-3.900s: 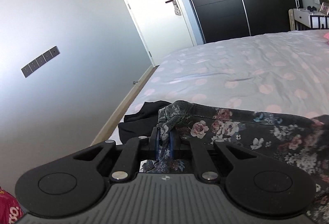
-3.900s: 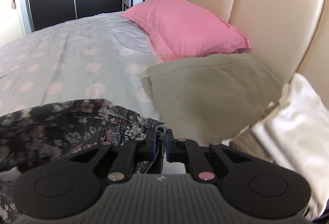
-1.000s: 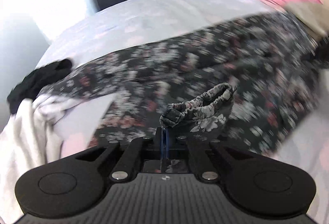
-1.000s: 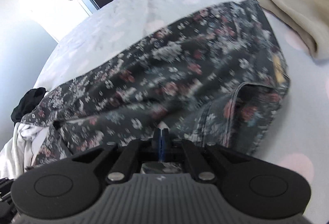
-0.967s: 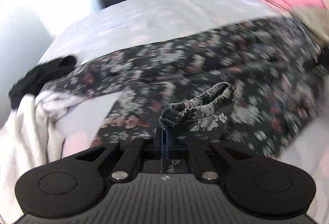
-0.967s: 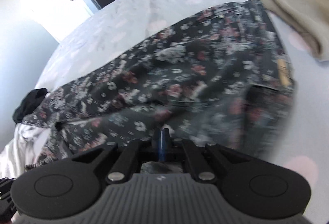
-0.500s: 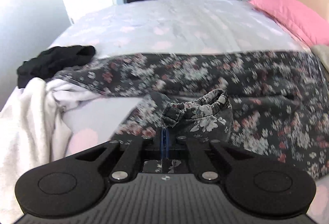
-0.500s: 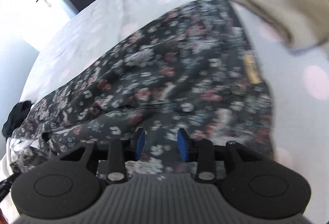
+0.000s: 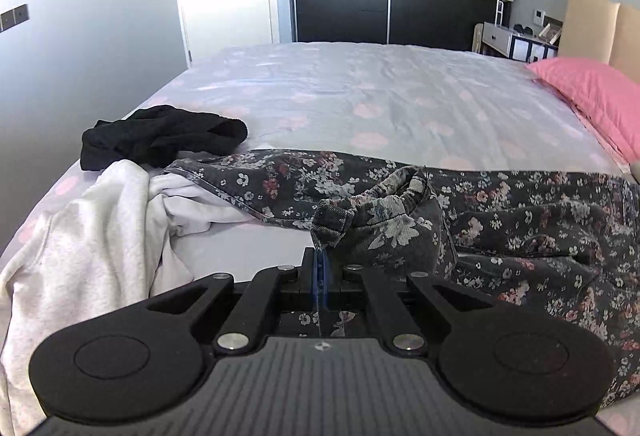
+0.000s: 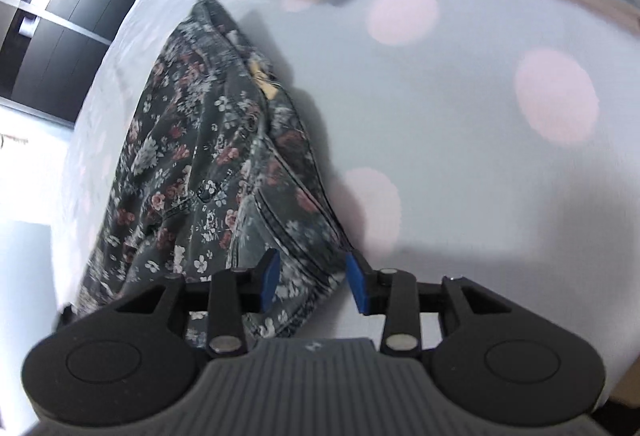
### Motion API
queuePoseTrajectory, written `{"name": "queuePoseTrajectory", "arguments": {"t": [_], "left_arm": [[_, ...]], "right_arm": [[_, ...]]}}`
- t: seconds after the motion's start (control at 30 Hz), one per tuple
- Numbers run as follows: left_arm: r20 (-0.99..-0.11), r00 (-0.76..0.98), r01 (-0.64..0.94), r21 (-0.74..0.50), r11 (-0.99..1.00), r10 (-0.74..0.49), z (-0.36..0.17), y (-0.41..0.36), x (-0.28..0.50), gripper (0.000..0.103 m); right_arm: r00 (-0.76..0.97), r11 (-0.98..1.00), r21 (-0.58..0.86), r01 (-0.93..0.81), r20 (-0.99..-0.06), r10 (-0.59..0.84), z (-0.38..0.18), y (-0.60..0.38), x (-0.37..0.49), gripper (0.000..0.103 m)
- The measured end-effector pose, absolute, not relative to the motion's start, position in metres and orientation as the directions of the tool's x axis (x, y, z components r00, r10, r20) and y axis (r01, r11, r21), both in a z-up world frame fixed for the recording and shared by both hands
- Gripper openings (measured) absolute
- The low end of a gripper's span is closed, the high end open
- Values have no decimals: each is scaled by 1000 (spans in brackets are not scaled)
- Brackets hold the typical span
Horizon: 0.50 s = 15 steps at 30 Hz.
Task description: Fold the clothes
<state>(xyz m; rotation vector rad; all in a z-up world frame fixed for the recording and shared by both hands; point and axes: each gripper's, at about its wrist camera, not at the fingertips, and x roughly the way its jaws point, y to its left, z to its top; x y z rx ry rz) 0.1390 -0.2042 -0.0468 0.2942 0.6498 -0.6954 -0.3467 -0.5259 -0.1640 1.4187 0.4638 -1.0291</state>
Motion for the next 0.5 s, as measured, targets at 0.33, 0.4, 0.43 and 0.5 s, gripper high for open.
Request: {"name": "queuePoseTrajectory", "arguments": {"t": [0.33, 0.4, 0.43, 0.5], "left_arm": [[-597, 650, 624, 65, 779, -471, -37, -189, 145, 1], [-582, 674, 600, 72, 797, -455, -34, -183, 149, 1], [-573, 687, 586, 73, 807, -447, -32, -179, 152, 1], [-553, 715, 552, 69, 831, -429, -26, -168, 158, 0]], "right_arm": [[568, -303, 637, 709, -770, -291, -211, -518, -332, 58], [561, -286, 645, 709, -761, -325, -211, -523, -325, 47], [550, -269, 642, 718, -760, -346, -207, -524, -322, 43], [548, -217, 656, 723, -736, -397, -194, -524, -315, 32]]}}
